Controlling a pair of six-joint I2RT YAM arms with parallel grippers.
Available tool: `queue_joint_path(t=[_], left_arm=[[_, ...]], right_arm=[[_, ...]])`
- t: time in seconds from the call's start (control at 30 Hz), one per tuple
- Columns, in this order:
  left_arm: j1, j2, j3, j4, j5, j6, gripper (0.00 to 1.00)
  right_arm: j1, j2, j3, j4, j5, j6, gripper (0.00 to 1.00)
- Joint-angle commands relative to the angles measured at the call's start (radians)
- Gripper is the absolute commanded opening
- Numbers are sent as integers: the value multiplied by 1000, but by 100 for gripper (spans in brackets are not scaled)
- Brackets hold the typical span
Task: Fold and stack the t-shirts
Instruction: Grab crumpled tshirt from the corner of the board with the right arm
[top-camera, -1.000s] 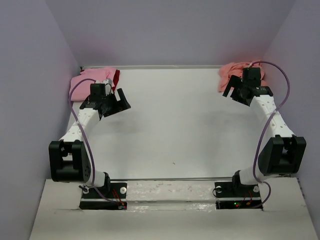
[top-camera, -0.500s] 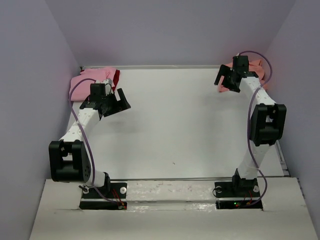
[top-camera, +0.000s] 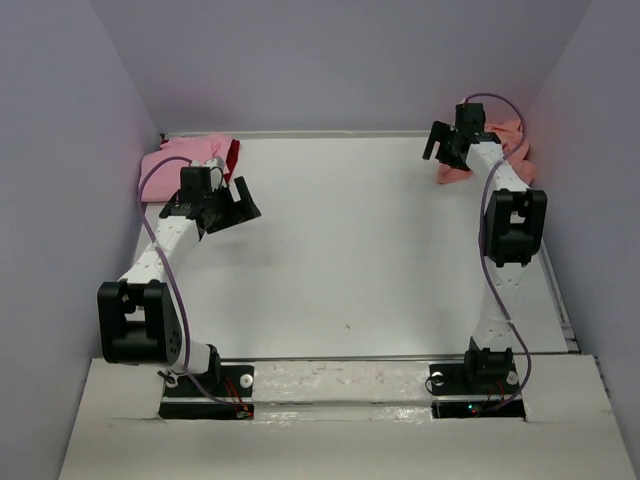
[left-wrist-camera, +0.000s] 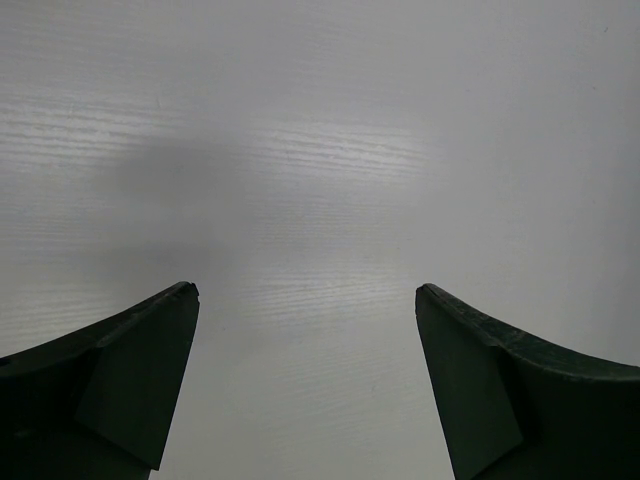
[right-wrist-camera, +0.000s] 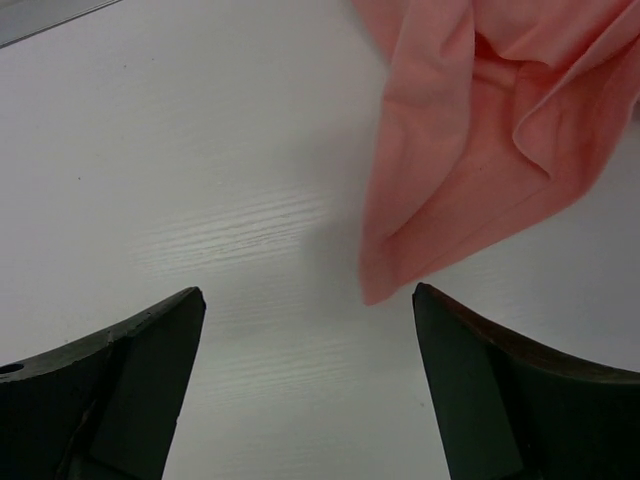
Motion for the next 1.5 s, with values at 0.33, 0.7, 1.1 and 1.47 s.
queue_joint_path(t=[0.33,0.7,1.1,1.47], left_arm=[[-21,-26,41,-7,-8,20,99],[-21,8,55,-10,-10,18,99],[-21,20,67,-20,-19,20,99],[-21,23,67,-19,-28,18,99]], right_arm=[[-8,155,200,-59,140,-7,82],[-17,181,142,-101,170,7,77],[-17,218,138,-102,120,15,31],[8,165,142,-116,-63,4,0]])
